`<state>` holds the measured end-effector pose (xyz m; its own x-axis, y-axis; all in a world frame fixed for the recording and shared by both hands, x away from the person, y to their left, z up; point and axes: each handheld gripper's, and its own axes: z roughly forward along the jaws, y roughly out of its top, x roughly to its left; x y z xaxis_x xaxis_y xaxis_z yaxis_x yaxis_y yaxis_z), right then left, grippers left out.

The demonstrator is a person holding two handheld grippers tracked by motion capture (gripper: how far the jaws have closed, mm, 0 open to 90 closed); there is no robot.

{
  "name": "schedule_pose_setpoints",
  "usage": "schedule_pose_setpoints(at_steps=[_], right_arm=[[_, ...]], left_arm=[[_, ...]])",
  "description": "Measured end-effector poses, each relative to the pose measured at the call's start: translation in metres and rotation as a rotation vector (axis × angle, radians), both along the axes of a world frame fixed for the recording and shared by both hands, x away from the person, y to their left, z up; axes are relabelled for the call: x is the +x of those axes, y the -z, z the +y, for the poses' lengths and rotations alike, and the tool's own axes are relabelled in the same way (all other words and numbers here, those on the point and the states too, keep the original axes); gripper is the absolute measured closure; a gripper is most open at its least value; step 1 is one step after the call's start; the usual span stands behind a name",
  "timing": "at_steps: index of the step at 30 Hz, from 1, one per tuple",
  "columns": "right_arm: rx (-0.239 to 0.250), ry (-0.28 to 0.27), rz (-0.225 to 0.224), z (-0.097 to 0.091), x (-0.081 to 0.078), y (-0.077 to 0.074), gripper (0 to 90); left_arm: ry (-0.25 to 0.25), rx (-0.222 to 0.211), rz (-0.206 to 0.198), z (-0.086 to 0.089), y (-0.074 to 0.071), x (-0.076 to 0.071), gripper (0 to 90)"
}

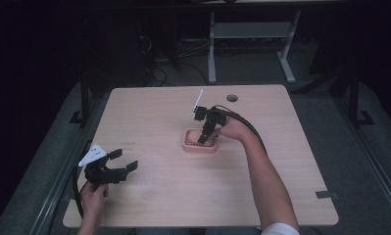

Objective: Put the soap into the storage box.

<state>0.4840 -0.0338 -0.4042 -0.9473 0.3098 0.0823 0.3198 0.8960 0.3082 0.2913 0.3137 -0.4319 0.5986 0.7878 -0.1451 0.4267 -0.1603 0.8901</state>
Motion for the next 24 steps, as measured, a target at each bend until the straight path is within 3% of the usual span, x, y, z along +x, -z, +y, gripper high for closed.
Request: schedule_pose_setpoints(at_steps=[24], right_arm=[[0.057,0.062,-0.027,-0.036,-0.011,-0.012,25.3]], left_arm=[[0.005,0.004,0.006,-0.002,0.0,0.0,14.3]])
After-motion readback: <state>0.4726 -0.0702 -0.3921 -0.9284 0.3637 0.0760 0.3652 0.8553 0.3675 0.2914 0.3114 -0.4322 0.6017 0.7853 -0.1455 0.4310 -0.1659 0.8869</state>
